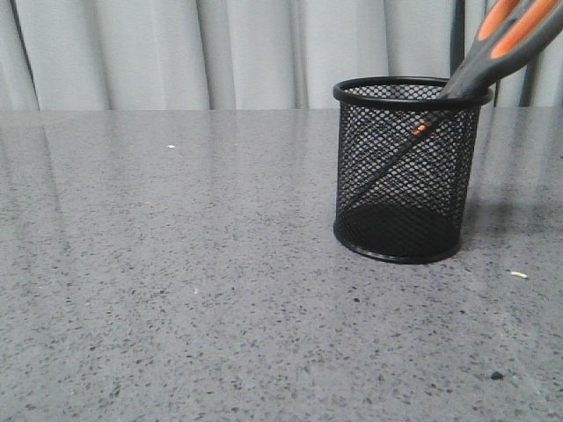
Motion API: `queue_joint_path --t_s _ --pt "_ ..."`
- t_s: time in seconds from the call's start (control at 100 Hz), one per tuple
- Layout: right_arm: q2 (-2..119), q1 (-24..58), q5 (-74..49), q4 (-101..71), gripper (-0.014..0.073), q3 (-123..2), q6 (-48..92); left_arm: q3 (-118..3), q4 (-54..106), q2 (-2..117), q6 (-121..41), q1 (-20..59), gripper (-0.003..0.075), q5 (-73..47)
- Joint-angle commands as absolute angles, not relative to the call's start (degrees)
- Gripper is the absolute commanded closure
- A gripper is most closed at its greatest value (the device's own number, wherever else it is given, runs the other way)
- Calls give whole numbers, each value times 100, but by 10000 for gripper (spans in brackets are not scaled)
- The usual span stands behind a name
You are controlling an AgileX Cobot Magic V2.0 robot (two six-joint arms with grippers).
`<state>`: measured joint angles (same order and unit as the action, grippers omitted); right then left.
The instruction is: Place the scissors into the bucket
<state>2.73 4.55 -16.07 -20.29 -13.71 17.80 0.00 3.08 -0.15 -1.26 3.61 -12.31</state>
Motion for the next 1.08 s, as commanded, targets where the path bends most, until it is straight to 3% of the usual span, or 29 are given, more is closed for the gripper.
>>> queue_joint_path --t_s 0.0,0.25,0.35,1.07 --pt "310 414 -507 -1090 659 -1157 1173 232 309 -171 -86 343 740 -829" --pt "-185 244 215 -236 659 138 524 232 309 -171 -86 343 740 -829" --pt "-185 35 -331 -207 659 111 524 232 309 -163 -86 343 740 -841" --pt "-185 -80 -308 0 659 111 524 232 309 -163 -86 343 740 -841"
